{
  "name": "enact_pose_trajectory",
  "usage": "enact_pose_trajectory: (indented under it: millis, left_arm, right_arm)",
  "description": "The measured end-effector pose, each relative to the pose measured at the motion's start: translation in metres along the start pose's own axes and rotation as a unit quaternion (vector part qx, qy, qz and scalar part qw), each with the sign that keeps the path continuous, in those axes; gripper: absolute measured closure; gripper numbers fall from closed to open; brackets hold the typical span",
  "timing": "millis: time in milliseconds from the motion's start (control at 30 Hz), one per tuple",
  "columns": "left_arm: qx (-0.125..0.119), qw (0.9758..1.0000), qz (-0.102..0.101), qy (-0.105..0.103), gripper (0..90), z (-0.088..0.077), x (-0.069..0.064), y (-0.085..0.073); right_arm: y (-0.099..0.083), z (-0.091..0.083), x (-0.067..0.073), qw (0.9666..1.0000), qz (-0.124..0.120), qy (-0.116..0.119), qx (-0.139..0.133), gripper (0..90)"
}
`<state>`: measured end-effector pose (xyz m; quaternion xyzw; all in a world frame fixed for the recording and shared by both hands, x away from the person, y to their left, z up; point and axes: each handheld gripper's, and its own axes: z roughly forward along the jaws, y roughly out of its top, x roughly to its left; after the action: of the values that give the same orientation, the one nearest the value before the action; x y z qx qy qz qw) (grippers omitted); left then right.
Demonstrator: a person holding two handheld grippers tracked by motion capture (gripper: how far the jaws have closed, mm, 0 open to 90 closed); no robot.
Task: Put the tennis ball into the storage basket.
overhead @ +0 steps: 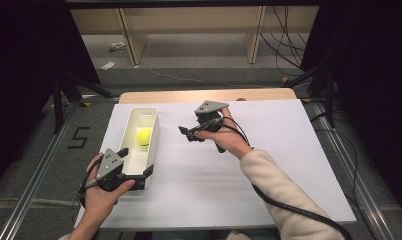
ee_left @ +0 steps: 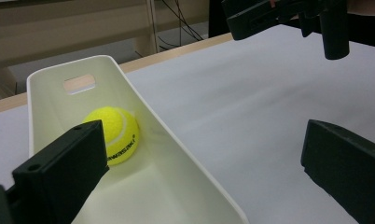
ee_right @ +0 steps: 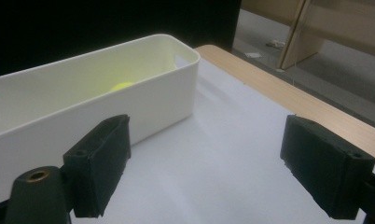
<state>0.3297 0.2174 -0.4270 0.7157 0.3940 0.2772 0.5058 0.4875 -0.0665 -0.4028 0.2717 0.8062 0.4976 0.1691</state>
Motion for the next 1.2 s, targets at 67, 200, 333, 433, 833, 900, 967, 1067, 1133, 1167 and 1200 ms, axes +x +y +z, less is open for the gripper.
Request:
enact_pose_trajectory:
  millis: [67,200,333,433,833,900,967,1067,1133,1167,1200]
  left_arm:
    - [0.0,1.0,0.0,0.0,0.0,0.0,0.0,0.0]
    - [0.0,1.0,0.0,0.0,0.0,0.0,0.0,0.0]
    - [0.0,1.0,0.0,0.0,0.0,0.0,0.0,0.0]
    - [0.0,1.0,0.0,0.0,0.0,0.0,0.0,0.0]
    - [0.001,1.0,0.0,0.0,0.0,0.0,0.0,0.0]
    - [0.0,1.0,0.0,0.0,0.0,0.0,0.0,0.0]
    - [-0.001,1.0,-0.001,0.0,0.0,0.0,0.0,0.001]
    - [-0.001,1.0,-0.002,0.001,0.0,-0.001,0.001,0.0]
    - [-0.001,1.0,-0.003,0.001,0.0,0.0,0.001,0.0]
    - [-0.001,1.0,-0.002,0.001,0.0,0.0,0.0,0.0]
    - [-0.001,1.0,-0.002,0.001,0.0,0.0,0.0,0.0]
  right_arm:
    - [-0.001,-0.003,-0.002,1.0,0.0,-0.002,0.0,16.7]
    - [-0.004,-0.008,-0.004,1.0,0.003,-0.006,-0.001,16.7]
    - [-0.006,-0.014,-0.008,0.9999,0.003,-0.01,-0.001,16.7]
    - [-0.009,-0.018,-0.01,0.9999,0.004,-0.014,0.001,16.6]
    - [-0.012,-0.031,-0.017,0.9997,0.008,-0.022,-0.005,16.6]
    - [-0.012,-0.033,-0.017,0.9997,0.008,-0.023,-0.005,16.6]
    - [-0.012,-0.035,-0.018,0.9997,0.007,-0.024,-0.006,16.5]
    - [-0.013,-0.04,-0.02,0.9995,0.008,-0.029,-0.007,16.5]
    - [-0.015,-0.044,-0.021,0.9995,0.008,-0.03,-0.007,16.5]
    - [-0.016,-0.047,-0.022,0.9994,0.007,-0.032,-0.005,16.5]
    - [-0.017,-0.049,-0.023,0.9994,0.009,-0.033,-0.007,16.5]
